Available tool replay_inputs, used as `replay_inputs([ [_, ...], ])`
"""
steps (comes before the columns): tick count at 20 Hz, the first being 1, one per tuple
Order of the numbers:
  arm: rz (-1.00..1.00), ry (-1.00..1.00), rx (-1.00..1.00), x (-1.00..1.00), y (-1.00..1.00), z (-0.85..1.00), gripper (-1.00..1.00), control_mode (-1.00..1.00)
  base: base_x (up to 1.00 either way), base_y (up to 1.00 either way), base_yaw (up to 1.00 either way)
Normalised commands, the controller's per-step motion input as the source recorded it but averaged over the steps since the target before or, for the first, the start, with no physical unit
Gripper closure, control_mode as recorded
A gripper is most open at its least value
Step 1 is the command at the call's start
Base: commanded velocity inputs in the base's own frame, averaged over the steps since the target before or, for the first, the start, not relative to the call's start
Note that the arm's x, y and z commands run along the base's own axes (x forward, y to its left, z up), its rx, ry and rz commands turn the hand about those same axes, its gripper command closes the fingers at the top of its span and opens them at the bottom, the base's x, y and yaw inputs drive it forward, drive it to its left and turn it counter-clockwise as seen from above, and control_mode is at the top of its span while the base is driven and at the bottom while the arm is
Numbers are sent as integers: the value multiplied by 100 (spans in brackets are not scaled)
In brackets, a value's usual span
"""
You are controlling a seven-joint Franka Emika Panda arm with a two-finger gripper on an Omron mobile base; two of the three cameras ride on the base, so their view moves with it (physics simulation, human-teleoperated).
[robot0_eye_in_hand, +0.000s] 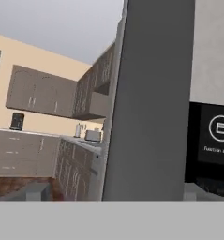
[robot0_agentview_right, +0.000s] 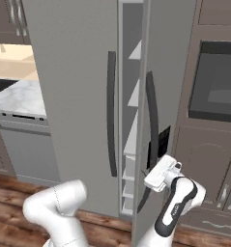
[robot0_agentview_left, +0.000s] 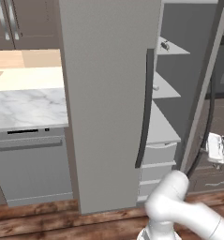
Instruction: There's a fish in the fridge that needs to be moved to the freezer for freezing. Pick up the fish from the fridge, place it on any shelf in the freezer, and close the fridge and freezer doors when done.
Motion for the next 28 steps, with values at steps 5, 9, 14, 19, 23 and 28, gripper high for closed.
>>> replay_inputs([
  [5,-29,-1,-7,12,98,2,-100,-100,0,0,0],
  [9,-27,0,-9,13,100,0,-100,-100,0,0,0],
  [14,-18,0,-2,10,76,3,-100,-100,0,0,0],
  [19,-4,2,0,28,36,9,-100,-100,0,0,0],
  [23,0,8,0,51,33,11,-100,-100,0,0,0],
  [28,0,20,0,63,36,16,-100,-100,0,0,0],
])
